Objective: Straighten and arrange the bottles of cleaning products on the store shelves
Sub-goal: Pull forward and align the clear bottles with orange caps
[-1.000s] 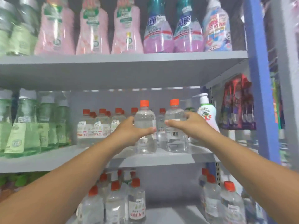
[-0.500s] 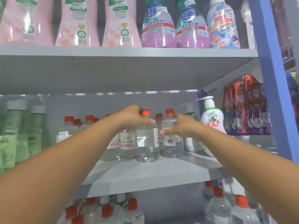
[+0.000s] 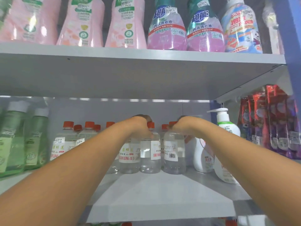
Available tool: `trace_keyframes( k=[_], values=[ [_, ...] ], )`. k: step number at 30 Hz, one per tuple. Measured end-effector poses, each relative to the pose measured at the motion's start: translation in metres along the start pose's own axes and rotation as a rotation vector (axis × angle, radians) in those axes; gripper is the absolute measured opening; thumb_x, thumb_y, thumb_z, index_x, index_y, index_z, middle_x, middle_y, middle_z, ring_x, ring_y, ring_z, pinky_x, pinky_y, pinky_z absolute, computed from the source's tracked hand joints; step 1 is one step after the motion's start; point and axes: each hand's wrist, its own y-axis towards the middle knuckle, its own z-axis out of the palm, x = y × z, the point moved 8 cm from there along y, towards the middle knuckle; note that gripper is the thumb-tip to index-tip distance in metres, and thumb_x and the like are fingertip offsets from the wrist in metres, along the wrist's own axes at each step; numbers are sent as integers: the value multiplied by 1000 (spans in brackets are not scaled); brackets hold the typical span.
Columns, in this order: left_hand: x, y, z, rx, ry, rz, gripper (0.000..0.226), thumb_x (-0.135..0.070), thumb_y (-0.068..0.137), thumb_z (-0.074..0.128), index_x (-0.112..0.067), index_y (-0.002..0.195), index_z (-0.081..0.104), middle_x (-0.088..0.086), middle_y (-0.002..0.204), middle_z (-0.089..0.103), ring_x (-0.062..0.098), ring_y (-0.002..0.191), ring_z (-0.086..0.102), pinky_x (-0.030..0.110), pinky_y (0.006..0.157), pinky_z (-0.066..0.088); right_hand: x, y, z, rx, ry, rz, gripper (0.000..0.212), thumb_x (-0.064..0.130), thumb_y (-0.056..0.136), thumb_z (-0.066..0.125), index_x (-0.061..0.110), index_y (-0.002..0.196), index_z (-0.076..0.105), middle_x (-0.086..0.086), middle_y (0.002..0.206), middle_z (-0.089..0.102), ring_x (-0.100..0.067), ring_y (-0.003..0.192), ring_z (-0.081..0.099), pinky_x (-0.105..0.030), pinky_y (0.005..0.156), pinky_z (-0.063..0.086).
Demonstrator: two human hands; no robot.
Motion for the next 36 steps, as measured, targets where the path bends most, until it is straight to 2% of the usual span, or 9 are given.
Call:
trace_keyframes(
  k=[5, 10, 13, 16, 19, 23, 25, 29, 36],
  values=[
    [-4, 7, 1, 28, 81, -58, 55, -35, 94, 65, -24, 145, 46, -2, 115, 59, 26, 104, 59, 35, 87, 53, 16, 6, -14, -35, -91, -47, 33, 35, 101, 59, 8, 117, 68, -8, 104, 69, -28, 78, 71, -38, 89, 61],
    [-4, 25, -2, -106, -49, -137, 40, -49, 95, 61, -20, 123, 65, 2, 114, 64, 25, 97, 60, 32, 85, 51, 16, 10, -5, -19, -66, -134, 13, 18, 104, 53, 17, 112, 63, 4, 86, 58, -10, 71, 54, -20, 61, 45],
    [4, 35, 3, -122, -67, -193, 44, -52, 91, 66, -17, 117, 69, 1, 101, 65, 24, 87, 62, 31, 78, 49, 13, 18, -1, -93, 28, -191, 29, 34, 100, 61, 14, 119, 71, -1, 106, 67, -20, 93, 61, -27, 75, 49],
    [6, 41, 4, -116, -33, -214, 44, -52, 88, 69, -15, 111, 72, 1, 97, 68, 22, 80, 62, 30, 74, 48, 14, 28, -3, -165, -32, -157, 37, 51, 91, 69, 15, 99, 71, -5, 94, 69, -19, 78, 62, -27, 59, 45],
    [7, 42, 2, -127, -9, -211, 37, -43, 94, 67, -16, 119, 72, 2, 110, 71, 24, 92, 65, 29, 77, 49, 12, 34, -4, -175, 2, -184, 33, 43, 91, 72, 10, 97, 72, -9, 96, 71, -23, 83, 65, -31, 69, 52],
    [8, 40, 2, -156, -33, -204, 31, -31, 98, 63, -15, 123, 70, 5, 120, 70, 26, 107, 67, 31, 86, 53, 9, 28, -1, -85, 204, -261, 8, 20, 97, 66, 24, 103, 65, -1, 105, 62, -18, 94, 54, -25, 73, 45],
    [7, 41, 3, -172, -47, -193, 29, -28, 97, 62, -16, 122, 70, 4, 120, 70, 26, 105, 66, 30, 84, 54, 7, 32, -1, -103, 187, -231, 4, 21, 97, 65, 19, 96, 68, -1, 96, 61, -20, 88, 54, -25, 68, 44],
    [7, 44, 6, -197, -98, -211, 37, -44, 92, 67, -14, 113, 70, 2, 105, 70, 24, 90, 64, 30, 77, 51, 2, 35, -5, -198, 130, -91, 34, 44, 90, 71, 14, 76, 63, -2, 67, 54, -19, 58, 50, -25, 52, 37],
    [7, 43, 5, -166, -116, -206, 38, -45, 94, 67, -17, 120, 72, 2, 117, 72, 24, 102, 66, 30, 82, 50, 1, 33, -5, -210, 172, -130, 35, 37, 93, 70, 6, 107, 77, -14, 108, 76, -31, 94, 70, -35, 79, 54]
  ],
)
